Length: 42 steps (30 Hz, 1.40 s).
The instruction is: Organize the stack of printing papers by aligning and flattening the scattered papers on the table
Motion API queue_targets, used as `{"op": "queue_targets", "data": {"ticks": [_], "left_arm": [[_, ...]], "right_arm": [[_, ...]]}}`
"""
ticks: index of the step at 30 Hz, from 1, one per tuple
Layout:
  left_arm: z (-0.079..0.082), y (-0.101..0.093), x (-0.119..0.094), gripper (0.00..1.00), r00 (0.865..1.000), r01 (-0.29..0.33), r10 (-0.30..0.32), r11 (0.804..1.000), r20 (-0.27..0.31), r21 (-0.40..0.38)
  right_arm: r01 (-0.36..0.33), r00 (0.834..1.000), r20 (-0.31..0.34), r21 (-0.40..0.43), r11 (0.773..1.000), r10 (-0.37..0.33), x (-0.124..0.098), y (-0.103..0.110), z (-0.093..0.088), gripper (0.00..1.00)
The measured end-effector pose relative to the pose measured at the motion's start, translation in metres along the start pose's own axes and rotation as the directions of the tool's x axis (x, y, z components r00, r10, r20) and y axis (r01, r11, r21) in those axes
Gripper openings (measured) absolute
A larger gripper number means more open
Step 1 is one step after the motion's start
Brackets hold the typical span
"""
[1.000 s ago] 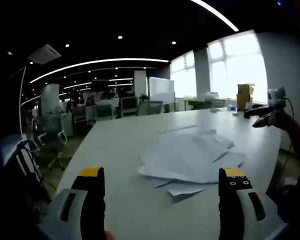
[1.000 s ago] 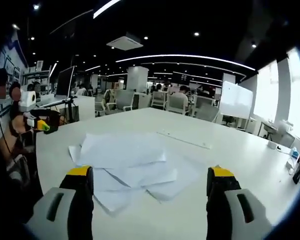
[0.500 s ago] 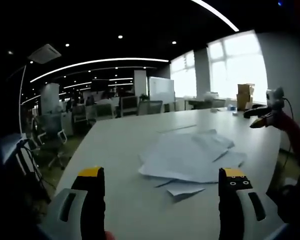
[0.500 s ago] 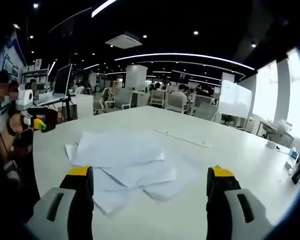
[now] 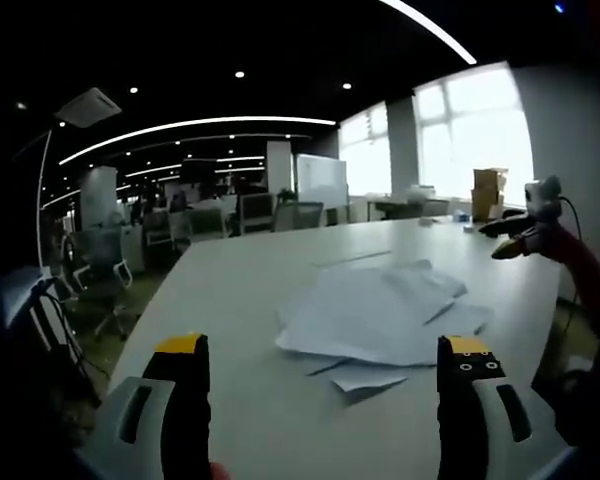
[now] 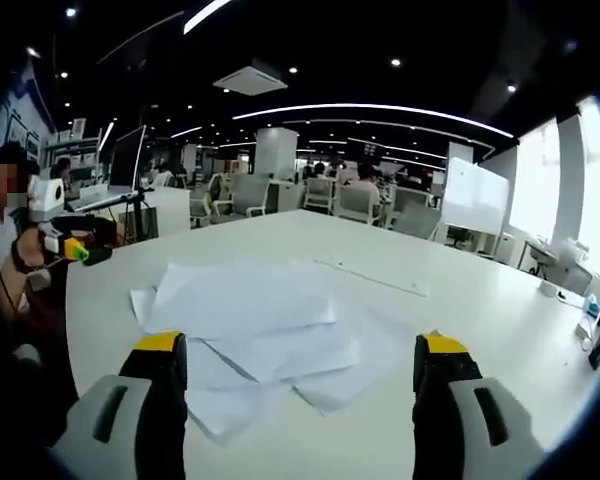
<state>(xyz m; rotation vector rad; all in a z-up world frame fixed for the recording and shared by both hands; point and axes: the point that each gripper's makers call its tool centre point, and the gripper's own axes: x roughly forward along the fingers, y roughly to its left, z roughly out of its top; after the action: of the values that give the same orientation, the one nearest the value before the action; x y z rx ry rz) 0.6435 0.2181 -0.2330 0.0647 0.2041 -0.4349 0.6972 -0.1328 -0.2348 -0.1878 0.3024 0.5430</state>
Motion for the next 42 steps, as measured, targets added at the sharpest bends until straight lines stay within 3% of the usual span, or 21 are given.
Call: {"op": "queue_targets", "data": {"ticks": [42], "left_arm": [[0.004,-0.011,0.002,0.97,0.999,0.035,-0.035,0.999,0.013,0.012]], "right_arm": [[-0.01,1.0,0.01,0.005,1.0,0.01,0.017,-0.007,0.007,0.88]]}}
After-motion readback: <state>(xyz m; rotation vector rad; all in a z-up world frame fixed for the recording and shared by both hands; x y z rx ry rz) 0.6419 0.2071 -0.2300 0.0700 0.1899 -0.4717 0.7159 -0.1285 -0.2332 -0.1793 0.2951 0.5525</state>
